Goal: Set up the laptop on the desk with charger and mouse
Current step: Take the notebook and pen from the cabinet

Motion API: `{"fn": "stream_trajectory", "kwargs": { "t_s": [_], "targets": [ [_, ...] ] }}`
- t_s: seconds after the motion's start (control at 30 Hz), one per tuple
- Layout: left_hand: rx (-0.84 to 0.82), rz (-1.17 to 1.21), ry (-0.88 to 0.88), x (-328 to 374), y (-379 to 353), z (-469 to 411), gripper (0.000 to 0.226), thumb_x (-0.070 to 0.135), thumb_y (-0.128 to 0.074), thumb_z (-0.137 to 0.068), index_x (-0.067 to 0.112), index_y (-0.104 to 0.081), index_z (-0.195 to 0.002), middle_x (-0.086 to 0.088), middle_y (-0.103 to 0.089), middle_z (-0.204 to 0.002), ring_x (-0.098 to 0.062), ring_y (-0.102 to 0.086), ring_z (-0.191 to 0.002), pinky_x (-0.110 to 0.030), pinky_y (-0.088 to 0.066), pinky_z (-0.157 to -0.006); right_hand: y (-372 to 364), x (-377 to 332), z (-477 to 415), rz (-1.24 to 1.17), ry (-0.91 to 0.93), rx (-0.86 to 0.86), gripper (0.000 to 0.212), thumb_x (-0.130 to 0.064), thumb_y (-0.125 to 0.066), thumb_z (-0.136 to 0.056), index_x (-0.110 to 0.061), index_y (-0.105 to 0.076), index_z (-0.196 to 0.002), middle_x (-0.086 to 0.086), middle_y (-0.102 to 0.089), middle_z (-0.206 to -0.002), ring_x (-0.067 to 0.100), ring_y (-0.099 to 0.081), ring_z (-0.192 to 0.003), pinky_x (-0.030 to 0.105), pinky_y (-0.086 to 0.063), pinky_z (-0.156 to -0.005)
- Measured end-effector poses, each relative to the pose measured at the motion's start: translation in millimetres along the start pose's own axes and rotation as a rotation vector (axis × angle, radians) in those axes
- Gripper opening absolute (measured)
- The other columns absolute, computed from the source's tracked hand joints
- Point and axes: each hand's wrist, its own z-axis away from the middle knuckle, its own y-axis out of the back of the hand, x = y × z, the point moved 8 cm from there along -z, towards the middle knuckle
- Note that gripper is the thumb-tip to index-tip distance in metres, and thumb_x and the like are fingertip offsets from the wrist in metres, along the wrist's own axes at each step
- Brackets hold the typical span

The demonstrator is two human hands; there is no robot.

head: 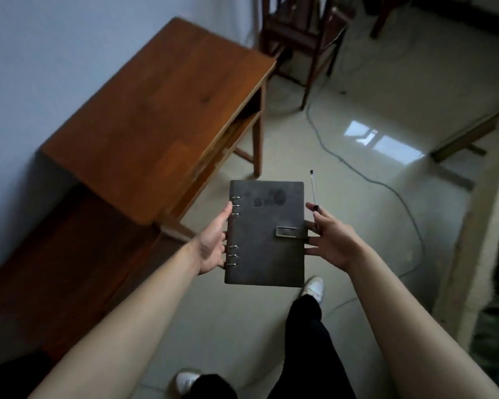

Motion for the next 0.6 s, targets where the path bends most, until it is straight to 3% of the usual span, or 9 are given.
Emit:
{"fn": "stream_trajectory", "kwargs": {
  "t_s": [0.13, 0.33, 0.43, 0.53, 0.6],
  "targets": [
    [-0.048, -0.016, -0.056, 92, -92, -28, 0.054, 0.084, -0.037, -0.081, 0.044, -0.059, -0.110, -0.007, -0.056, -0.131, -0.031, -0.055, -0.117, -0.055, -0.049, -0.088, 66, -110, 3, -0.068, 0.055, -0.031, 0.031, -0.033, -0.036, -0.109, -0.033, -0.051, -0.137, 0.008, -0.070, -0.126, 0.039, -0.069, -0.104, 0.053, -0.056, -0.080],
    [-0.108, -0.064, -0.110, 217, -205, -61, 0.072, 0.083, -0.035, -0.083, 0.042, -0.044, -0.141, -0.011, -0.050, -0.143, -0.038, -0.049, -0.128, -0.069, -0.037, -0.101, 140, -256, 10, -0.010, 0.127, -0.050, 0.036, -0.029, -0.033, -0.110, -0.030, -0.057, -0.137, 0.006, -0.072, -0.118, 0.038, -0.067, -0.107, 0.057, -0.053, -0.091],
    [-0.153, -0.062, -0.129, 270, -248, -70, 0.071, 0.082, -0.039, -0.083, 0.044, -0.043, -0.142, -0.011, -0.052, -0.139, -0.036, -0.054, -0.122, -0.068, -0.044, -0.094, 171, -314, 11, -0.053, 0.156, -0.049, 0.035, -0.029, -0.035, -0.109, -0.029, -0.059, -0.135, 0.011, -0.067, -0.127, 0.038, -0.066, -0.107, 0.055, -0.054, -0.089],
    [-0.232, -0.061, -0.151, 322, -278, -84, 0.067, 0.082, -0.040, -0.082, 0.045, -0.048, -0.138, -0.010, -0.059, -0.123, -0.031, -0.067, -0.100, -0.059, -0.052, -0.080, 192, -367, 1, -0.085, 0.187, -0.042, 0.036, -0.029, -0.034, -0.110, -0.029, -0.057, -0.137, 0.015, -0.061, -0.137, 0.039, -0.064, -0.106, 0.054, -0.054, -0.088],
    [-0.258, -0.071, -0.164, 355, -292, -98, 0.064, 0.081, -0.040, -0.083, 0.045, -0.053, -0.134, -0.010, -0.062, -0.117, -0.031, -0.069, -0.095, -0.059, -0.052, -0.078, 203, -398, -12, -0.104, 0.199, -0.019, 0.036, -0.029, -0.034, -0.110, -0.029, -0.055, -0.139, 0.015, -0.060, -0.139, 0.039, -0.063, -0.105, 0.052, -0.055, -0.085]
  ]
}}
